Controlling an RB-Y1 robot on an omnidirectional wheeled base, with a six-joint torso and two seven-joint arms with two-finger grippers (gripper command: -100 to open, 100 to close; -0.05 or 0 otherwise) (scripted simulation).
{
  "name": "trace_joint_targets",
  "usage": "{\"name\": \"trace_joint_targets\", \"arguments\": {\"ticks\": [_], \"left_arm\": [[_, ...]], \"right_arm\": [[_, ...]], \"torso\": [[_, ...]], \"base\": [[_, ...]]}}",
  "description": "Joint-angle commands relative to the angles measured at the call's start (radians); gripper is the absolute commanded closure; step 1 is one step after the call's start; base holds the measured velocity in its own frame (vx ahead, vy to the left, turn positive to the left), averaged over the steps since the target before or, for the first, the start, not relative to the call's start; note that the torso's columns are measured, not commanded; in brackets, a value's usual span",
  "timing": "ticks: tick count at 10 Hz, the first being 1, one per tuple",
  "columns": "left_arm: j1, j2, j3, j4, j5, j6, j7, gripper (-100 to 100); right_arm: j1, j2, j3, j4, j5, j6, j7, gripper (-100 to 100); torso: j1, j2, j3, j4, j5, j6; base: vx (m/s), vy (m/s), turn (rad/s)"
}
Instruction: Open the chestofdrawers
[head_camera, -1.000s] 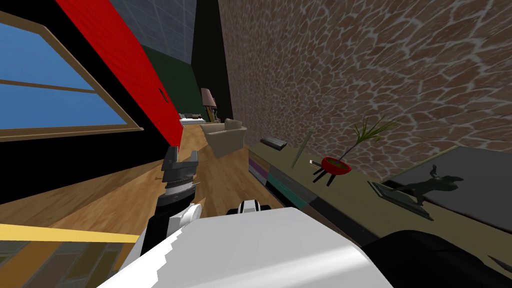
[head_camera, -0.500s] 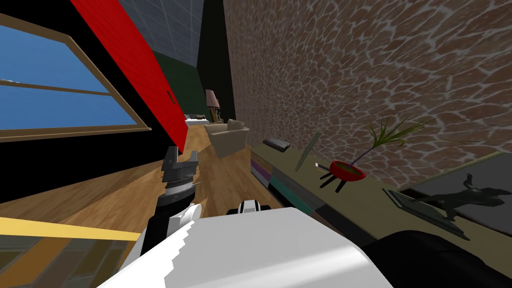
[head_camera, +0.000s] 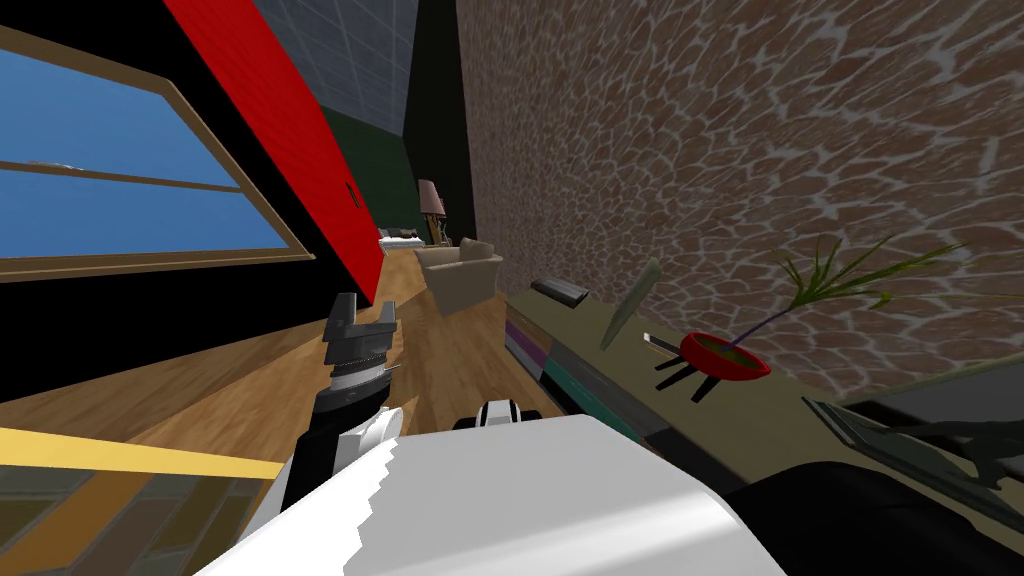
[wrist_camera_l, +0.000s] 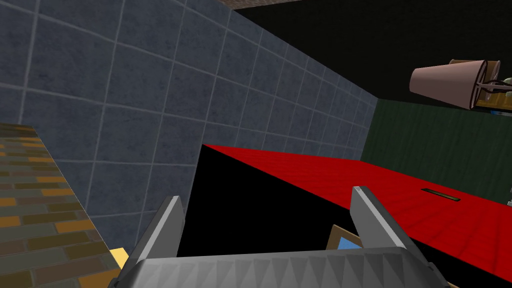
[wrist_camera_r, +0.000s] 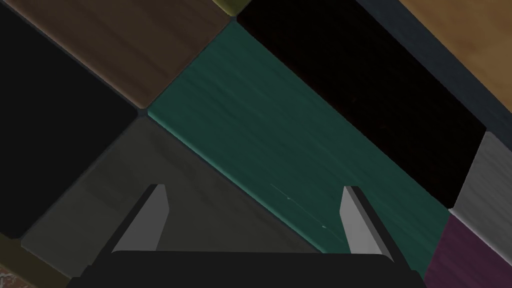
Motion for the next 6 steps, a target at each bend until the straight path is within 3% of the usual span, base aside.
{"name": "trace_joint_targets", "arguments": {"ticks": [1, 2, 3, 5, 6], "left_arm": [[0.000, 0.000, 0.000, 0.000, 0.000, 0.000, 0.000, 0], [0.000, 0.000, 0.000, 0.000, 0.000, 0.000, 0.000, 0], [0.000, 0.000, 0.000, 0.000, 0.000, 0.000, 0.000, 0], [0.000, 0.000, 0.000, 0.000, 0.000, 0.000, 0.000, 0], [0.000, 0.000, 0.000, 0.000, 0.000, 0.000, 0.000, 0]], "right_arm": [[-0.007, -0.014, 0.016, 0.054, 0.061, 0.077, 0.012, -100], [-0.007, -0.014, 0.016, 0.055, 0.067, 0.109, 0.012, -100], [-0.018, -0.020, 0.025, 0.097, 0.109, 0.137, 0.015, -100], [-0.018, -0.020, 0.025, 0.097, 0.109, 0.162, 0.015, -100], [-0.029, -0.027, 0.034, 0.132, 0.150, 0.208, 0.019, -100]], "torso": [[0.000, 0.001, 0.000, 0.000, 0.000, 0.000], [0.000, 0.000, 0.000, 0.000, 0.000, 0.000], [0.000, 0.001, 0.000, 0.000, 0.000, 0.000], [0.000, 0.001, 0.001, 0.000, 0.000, 0.000], [0.000, 0.003, 0.002, 0.001, 0.000, 0.000]], "base": [[0.076, 0.004, 0.131], [0.071, 0.001, 0.047], [0.077, 0.007, 0.085], [0.044, 0.000, 0.025], [0.037, -0.005, 0.097]]}}
